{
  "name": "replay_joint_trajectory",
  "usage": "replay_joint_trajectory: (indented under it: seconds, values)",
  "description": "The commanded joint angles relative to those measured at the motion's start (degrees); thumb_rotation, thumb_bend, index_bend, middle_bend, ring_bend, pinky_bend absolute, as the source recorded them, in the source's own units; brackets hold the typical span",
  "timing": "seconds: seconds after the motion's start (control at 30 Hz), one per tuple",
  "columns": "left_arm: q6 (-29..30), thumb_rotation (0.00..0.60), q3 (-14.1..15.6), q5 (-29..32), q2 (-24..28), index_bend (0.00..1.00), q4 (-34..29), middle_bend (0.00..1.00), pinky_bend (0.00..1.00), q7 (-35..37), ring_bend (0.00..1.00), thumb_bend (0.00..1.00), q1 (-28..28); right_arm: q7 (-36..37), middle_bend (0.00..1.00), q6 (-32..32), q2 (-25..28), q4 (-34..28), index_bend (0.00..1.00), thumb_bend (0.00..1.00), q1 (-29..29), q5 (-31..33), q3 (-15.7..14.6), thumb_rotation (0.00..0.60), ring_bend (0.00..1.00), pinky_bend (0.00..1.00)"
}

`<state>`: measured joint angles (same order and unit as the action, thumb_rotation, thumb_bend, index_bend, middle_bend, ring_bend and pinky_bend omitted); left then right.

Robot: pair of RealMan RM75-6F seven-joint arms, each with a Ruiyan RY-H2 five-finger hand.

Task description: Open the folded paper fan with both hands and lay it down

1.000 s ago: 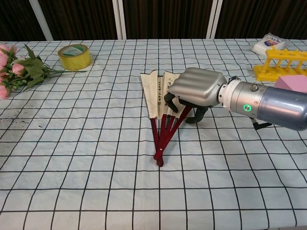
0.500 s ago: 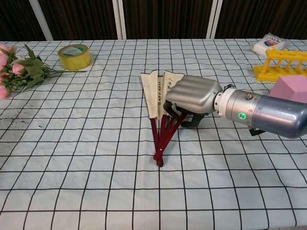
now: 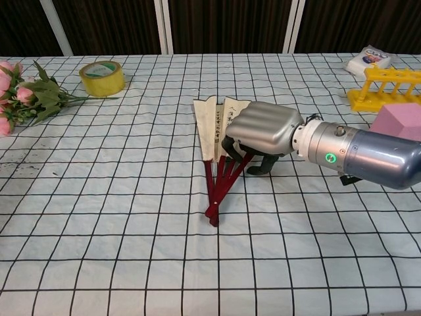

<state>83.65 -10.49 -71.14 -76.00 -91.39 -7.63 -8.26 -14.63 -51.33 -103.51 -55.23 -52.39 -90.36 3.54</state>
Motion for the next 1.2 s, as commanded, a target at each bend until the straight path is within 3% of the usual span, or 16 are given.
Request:
replay_joint_trajectory:
  seconds: [0.03,0.43,0.73,1.2]
  values:
    - [-0.1,0.6,0.1,0.0,0.0,0.0,0.0,0.0,0.0,-0.2,0.0,0.03,0.0,0.1,0.84,-0.1,0.0,-0.1,0.54,0.23,-0.1,0.0,0.1,0.6,0.92,0.81]
    - [-0.3,0.6,0.1,0.3,-0.1,0.0,0.0,0.0,0.0,-0.4,0.0,0.03,-0.1,-0.1,0.85,-0.7,0.4,-0.5,0.57,0.23,-0.4,0.2,0.6,0.6,0.92,0.81]
    - [-0.3,0.6,0.1,0.4,-0.1,0.0,-0.2,0.0,0.0,-0.5,0.0,0.03,-0.1,0.3,0.85,-2.3,0.9,-1.4,0.69,0.24,-0.7,-0.5,0.9,0.6,0.92,0.81]
    - [-0.2,0.6,0.3,0.2,0.2,0.0,-2.8,0.0,0.0,-1.0,0.0,0.03,-0.1,2.6,0.86,-9.8,4.5,-7.9,0.73,0.31,-1.4,-3.1,3.7,0.6,0.92,0.81]
